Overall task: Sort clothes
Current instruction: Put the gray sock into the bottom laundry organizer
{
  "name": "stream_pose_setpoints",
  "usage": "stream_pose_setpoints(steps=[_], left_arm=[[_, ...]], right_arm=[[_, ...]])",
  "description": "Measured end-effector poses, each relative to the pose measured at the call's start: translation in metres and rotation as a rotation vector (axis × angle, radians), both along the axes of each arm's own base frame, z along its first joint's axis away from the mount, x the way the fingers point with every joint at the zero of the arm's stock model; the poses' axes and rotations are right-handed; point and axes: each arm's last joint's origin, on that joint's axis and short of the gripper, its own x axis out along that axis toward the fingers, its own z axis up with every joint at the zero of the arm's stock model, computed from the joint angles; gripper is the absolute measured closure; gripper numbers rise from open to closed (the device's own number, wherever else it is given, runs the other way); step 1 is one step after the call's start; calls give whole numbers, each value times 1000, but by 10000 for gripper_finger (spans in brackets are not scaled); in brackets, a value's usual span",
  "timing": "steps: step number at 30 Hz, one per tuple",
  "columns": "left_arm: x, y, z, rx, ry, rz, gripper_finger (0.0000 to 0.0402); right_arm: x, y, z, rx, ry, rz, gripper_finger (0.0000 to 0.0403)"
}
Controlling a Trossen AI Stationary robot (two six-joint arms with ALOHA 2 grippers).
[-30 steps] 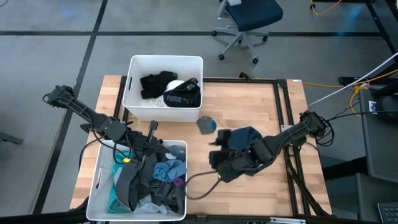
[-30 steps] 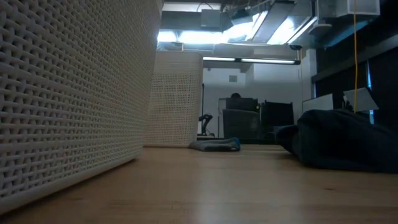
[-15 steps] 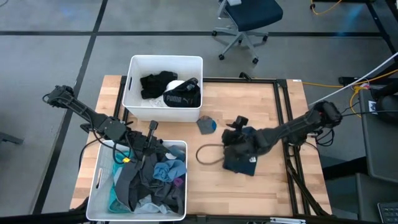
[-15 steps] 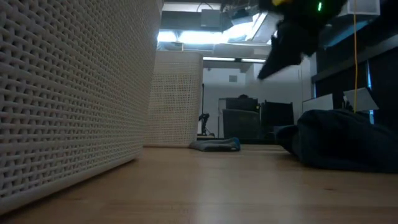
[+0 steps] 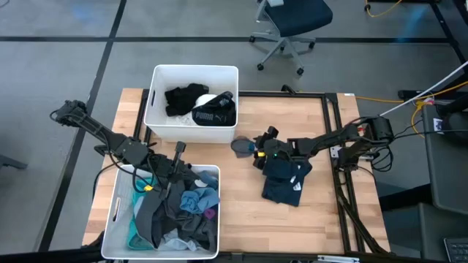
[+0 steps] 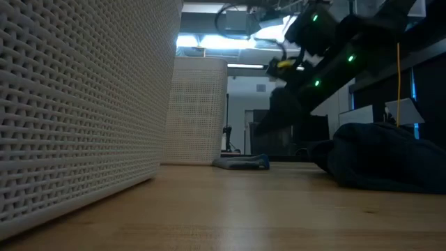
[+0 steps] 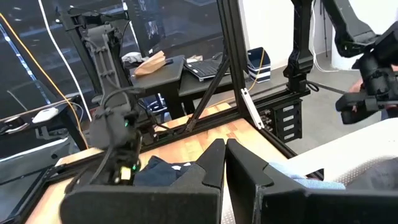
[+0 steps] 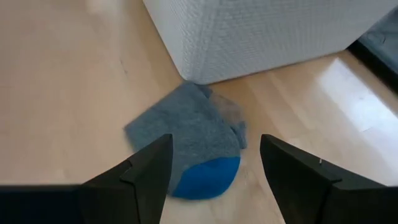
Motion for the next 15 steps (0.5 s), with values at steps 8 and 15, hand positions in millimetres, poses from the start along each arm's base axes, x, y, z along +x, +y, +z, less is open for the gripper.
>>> stream_pose_setpoints(steps=[8,15], left_arm=[[0,0,0,2,0,1,396],[0,0,0,3,0,0,396]], right_arm=[[10,-15,-30,57,34,17,159],[13,-16,-52,58,94,44,161]])
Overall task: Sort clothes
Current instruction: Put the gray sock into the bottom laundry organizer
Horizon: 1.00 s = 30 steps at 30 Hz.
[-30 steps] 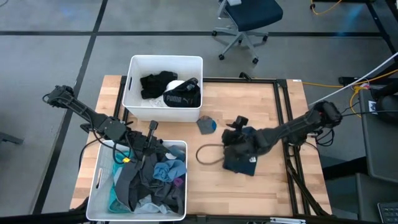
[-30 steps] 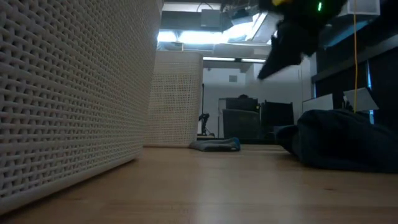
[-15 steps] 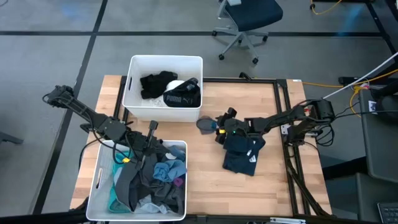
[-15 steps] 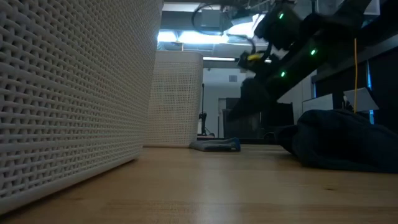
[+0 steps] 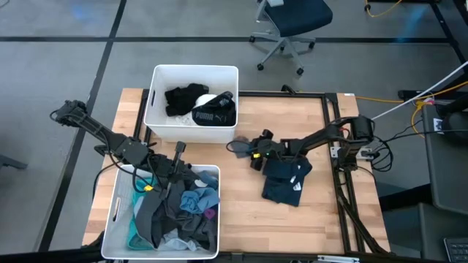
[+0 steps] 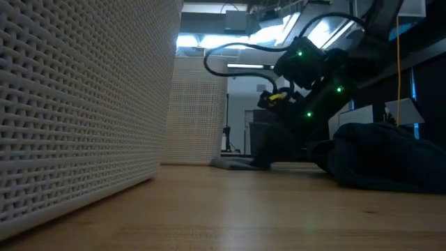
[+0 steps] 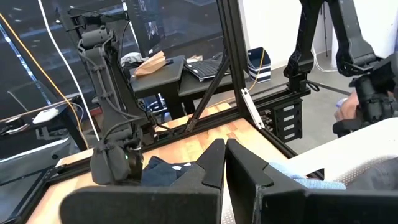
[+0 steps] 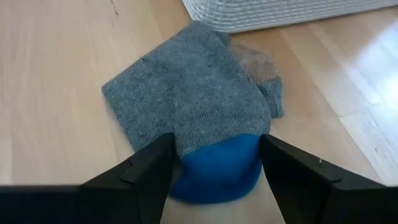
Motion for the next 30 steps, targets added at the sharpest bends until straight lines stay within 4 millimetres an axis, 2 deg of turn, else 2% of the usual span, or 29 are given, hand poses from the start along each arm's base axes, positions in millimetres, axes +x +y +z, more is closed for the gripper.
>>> stream_pose_setpoints(steps=[3,6,14,16,21,24,27,30], left_arm=[[0,0,0,-1,0,0,396],[0,0,0,-1,-1,0,396],[0,0,0,-1,-1,0,396],[0,0,0,-1,-1,0,396],[0,0,0,-3,0,0,396],[0,0,0,-3,2,0,396],[0,0,0,-3,3,0,396],[0,0,0,-3,3,0,396]], right_arm=[[1,0,-4,0,7,0,176],[1,0,-5,0,13,5,212],[0,0,-7,-6,31,8,360],[-1,0,-7,-7,34,7,387],[-2,5,-3,-9,29,10,374],[-5,13,5,-30,29,24,380],[-6,25,22,-59,-17,61,394],[-9,35,39,-94,-61,63,389]])
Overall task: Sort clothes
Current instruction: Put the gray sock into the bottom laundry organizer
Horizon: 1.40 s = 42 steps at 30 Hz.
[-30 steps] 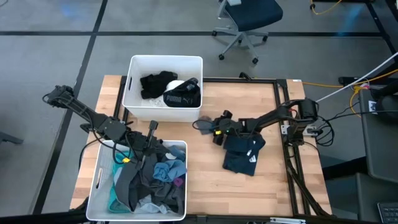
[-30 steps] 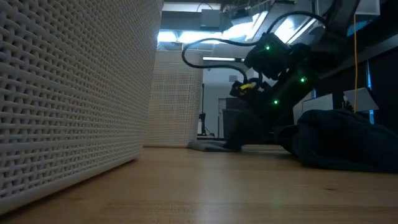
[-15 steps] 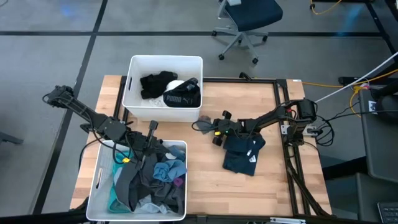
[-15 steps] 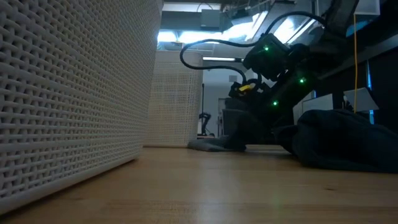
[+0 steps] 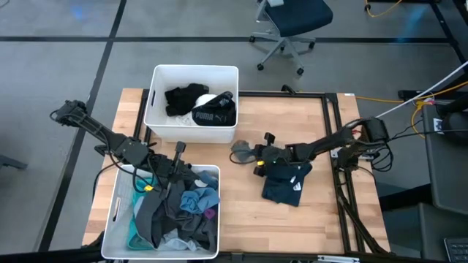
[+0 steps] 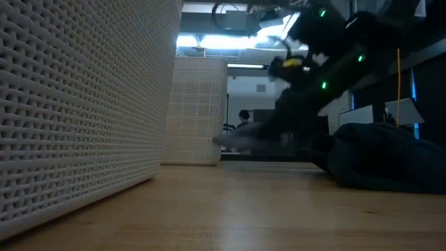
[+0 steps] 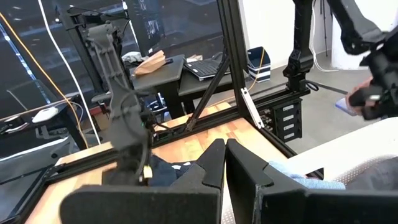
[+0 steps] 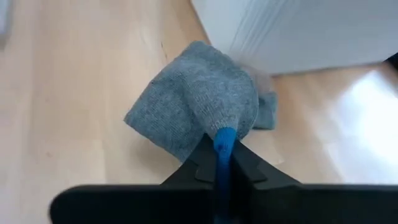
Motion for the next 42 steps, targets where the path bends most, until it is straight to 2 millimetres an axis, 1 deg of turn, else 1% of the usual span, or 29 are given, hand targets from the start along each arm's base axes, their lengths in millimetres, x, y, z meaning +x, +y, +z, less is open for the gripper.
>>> stream_pose_setpoints(steps=[3,7,12,19,24,29,32,37,42], left_arm=[[0,0,0,0,0,0,396],[0,0,0,0,-1,1,396],[0,0,0,0,-2,0,396],[0,0,0,-1,-2,0,396],[0,0,0,3,-4,0,396],[0,0,1,8,-9,0,396],[0,0,1,8,-10,0,396],[0,0,1,8,-9,-1,396],[0,0,0,10,-5,-1,396]], right_arm=[[-5,10,20,-22,-63,3,384],[-10,25,50,-57,-144,36,392],[-7,46,93,-115,-265,108,390],[2,69,134,-142,-376,215,391],[9,82,152,-90,-511,337,389],[25,91,155,-35,-581,459,391],[41,98,157,-17,-592,509,389],[74,113,153,18,-562,613,387],[102,125,157,44,-532,683,385]])
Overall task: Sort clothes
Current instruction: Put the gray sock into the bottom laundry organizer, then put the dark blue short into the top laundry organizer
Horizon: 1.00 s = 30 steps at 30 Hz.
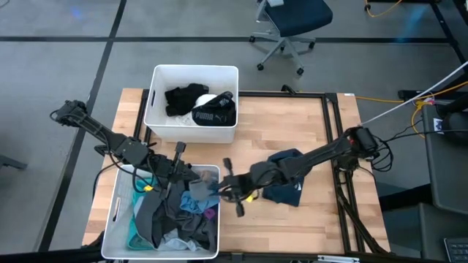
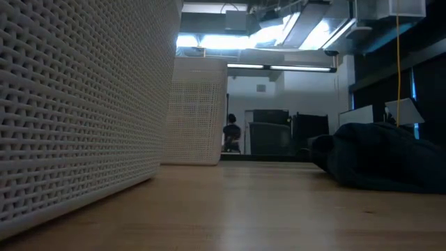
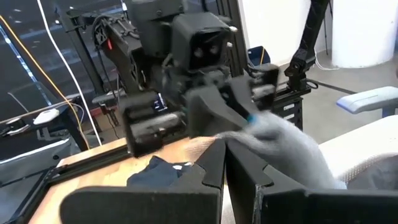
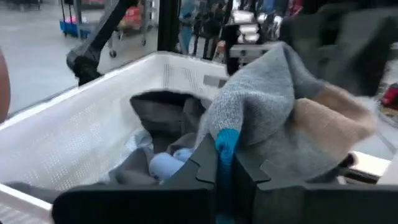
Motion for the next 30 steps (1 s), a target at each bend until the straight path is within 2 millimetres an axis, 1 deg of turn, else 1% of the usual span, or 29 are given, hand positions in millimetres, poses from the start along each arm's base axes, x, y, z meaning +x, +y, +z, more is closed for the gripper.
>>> stream_pose_setpoints(steps=[3,6,14,16,19,25,27,30], left_arm=[[0,0,0,0,1,0,396],[0,0,0,1,2,0,396],[0,0,0,2,2,0,396],[0,0,0,4,2,1,396],[0,0,0,2,1,1,396],[0,0,0,1,2,1,396],[0,0,0,1,2,1,396],[0,0,0,1,3,1,396]], right_arm=[[14,5,-2,-2,9,6,378],[22,8,-1,4,-5,6,370],[26,9,-7,3,6,5,365],[28,10,-11,2,12,18,358],[29,11,-18,-7,43,23,329],[28,10,-18,-16,64,20,233],[23,9,-12,-26,86,19,204],[12,4,1,-44,134,0,173]])
